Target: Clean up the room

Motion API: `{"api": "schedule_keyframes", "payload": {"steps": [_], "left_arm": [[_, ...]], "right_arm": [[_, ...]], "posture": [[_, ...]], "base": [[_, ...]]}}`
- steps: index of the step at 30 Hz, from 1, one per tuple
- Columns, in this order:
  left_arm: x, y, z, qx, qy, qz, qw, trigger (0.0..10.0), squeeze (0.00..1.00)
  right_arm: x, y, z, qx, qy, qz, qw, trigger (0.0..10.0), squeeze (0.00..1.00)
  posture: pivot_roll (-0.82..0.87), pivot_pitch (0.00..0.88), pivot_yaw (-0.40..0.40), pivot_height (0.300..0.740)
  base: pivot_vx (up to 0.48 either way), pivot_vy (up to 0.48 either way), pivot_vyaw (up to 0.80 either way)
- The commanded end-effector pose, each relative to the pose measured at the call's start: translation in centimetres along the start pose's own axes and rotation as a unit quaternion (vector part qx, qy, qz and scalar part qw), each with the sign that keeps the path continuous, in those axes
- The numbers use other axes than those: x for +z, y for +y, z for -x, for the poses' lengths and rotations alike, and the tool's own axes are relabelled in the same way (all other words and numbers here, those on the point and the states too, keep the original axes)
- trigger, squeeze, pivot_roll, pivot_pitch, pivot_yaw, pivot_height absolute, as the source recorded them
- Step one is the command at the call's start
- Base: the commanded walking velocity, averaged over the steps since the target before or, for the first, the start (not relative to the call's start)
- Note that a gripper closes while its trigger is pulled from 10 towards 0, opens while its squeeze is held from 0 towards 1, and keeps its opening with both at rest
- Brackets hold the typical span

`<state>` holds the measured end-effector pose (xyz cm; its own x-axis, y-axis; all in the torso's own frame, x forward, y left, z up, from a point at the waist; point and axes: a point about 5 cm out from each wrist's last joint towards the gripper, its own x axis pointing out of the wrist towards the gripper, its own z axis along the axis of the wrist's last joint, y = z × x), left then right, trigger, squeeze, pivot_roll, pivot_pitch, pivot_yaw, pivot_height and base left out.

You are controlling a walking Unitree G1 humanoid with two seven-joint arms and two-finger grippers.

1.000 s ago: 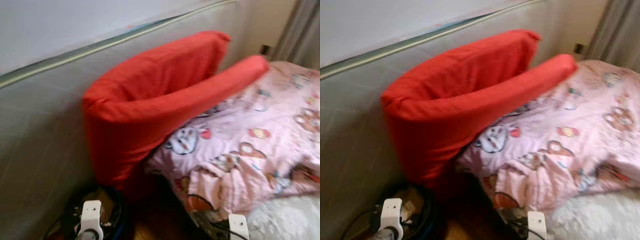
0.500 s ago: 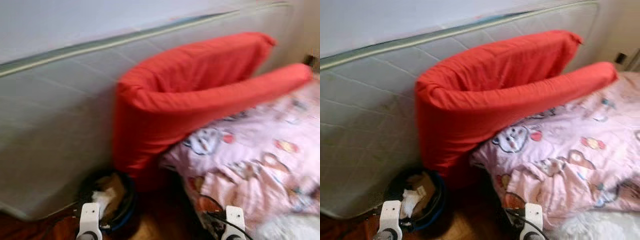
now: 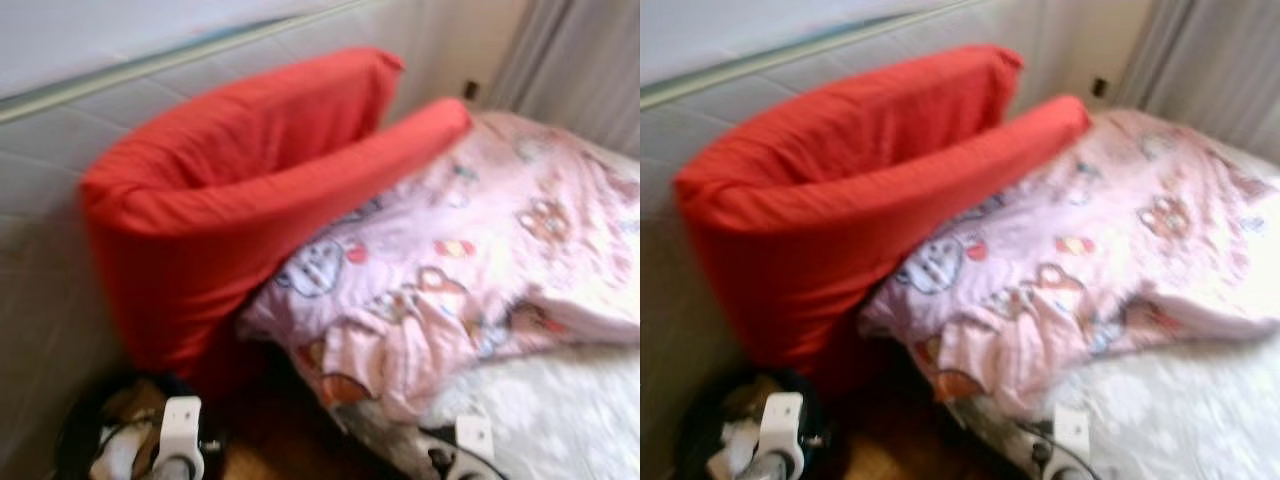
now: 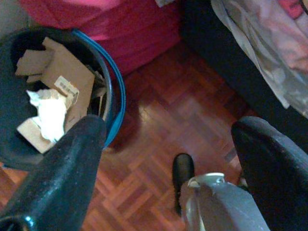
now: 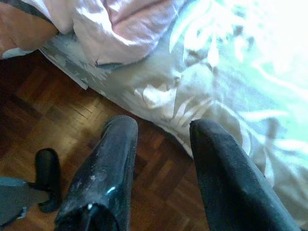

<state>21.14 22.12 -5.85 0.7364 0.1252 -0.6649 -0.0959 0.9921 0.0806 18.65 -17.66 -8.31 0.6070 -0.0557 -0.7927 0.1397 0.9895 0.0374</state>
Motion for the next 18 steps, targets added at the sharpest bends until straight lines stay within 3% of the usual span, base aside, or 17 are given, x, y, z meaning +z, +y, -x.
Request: {"api": "schedule_keyframes", "payload": {"steps": [1, 9, 18], "left_arm": [[-0.62, -0.11, 0.13, 0.002, 0.013, 0.002, 1.0, 10.0, 0.0], [-0.67, -0.2, 0.15, 0.003, 0.012, 0.02, 1.0, 10.0, 0.0], [-0.66, -0.17, 0.13, 0.004, 0.013, 0.025, 1.0, 10.0, 0.0]], "right_arm": [[-0.43, -0.52, 0.12, -0.008, 0.005, -0.004, 1.0, 10.0, 0.0], [-0.19, -0.31, 0.08, 0.003, -0.003, -0.006, 1.0, 10.0, 0.0], [-0.18, -0.33, 0.08, 0.003, -0.001, -0.004, 1.0, 10.0, 0.0]], "posture": [[0.13, 0.084, -0.008, 0.74], [0.13, 0.089, -0.012, 0.74], [0.13, 0.091, -0.011, 0.74]], "base": [[0.0, 0.0, -0.41], [0.0, 0.0, 0.0], [0.0, 0.432, 0.0]]}}
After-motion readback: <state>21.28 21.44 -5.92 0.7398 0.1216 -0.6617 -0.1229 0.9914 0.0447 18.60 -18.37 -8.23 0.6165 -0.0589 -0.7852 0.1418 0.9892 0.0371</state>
